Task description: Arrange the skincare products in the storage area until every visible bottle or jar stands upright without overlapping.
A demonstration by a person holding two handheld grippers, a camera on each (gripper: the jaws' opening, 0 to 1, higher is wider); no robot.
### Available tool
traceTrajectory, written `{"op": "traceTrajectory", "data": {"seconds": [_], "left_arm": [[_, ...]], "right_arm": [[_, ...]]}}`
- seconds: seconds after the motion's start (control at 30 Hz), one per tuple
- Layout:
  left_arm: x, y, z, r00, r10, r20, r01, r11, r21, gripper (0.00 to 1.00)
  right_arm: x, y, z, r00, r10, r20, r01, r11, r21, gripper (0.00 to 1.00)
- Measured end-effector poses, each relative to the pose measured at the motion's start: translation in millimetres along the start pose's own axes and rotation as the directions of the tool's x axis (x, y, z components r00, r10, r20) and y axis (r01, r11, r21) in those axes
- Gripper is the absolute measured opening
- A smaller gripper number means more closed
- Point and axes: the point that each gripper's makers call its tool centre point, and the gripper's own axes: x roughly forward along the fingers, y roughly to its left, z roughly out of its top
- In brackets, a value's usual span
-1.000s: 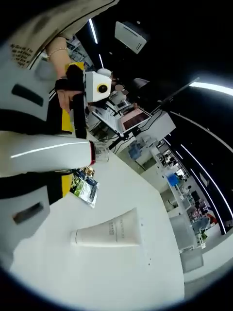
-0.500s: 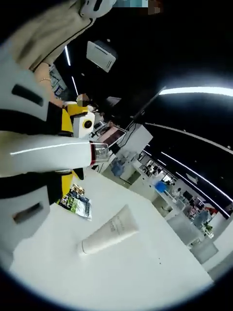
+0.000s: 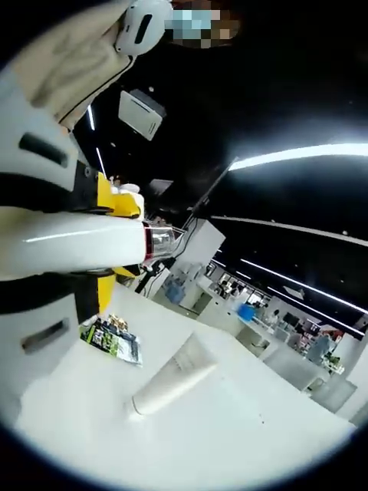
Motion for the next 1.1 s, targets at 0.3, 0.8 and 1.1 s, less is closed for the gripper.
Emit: {"op": "traceTrajectory", "data": {"seconds": [0.3, 0.8, 1.1], "left_arm": [[16, -14.2, 0.5, 0.993, 0.051, -0.108, -0.034, 0.988, 0.152, 0.28], [36, 8.6, -55.8, 0.872, 0.346, -0.347, -0.056, 0.773, 0.632, 0.27], [42, 43.1, -80.4, 0.831, 0.440, -0.342, -0.086, 0.708, 0.701, 0.27]], "right_arm": [[-3, 4, -6.4, 0.997, 0.030, -0.068, -0.037, 0.992, -0.119, 0.28], [-13, -55, -49.9, 0.914, -0.198, -0.354, -0.049, 0.811, -0.583, 0.31], [-20, -101, -67.2, 0.830, -0.366, -0.421, -0.063, 0.689, -0.722, 0.30]]}}
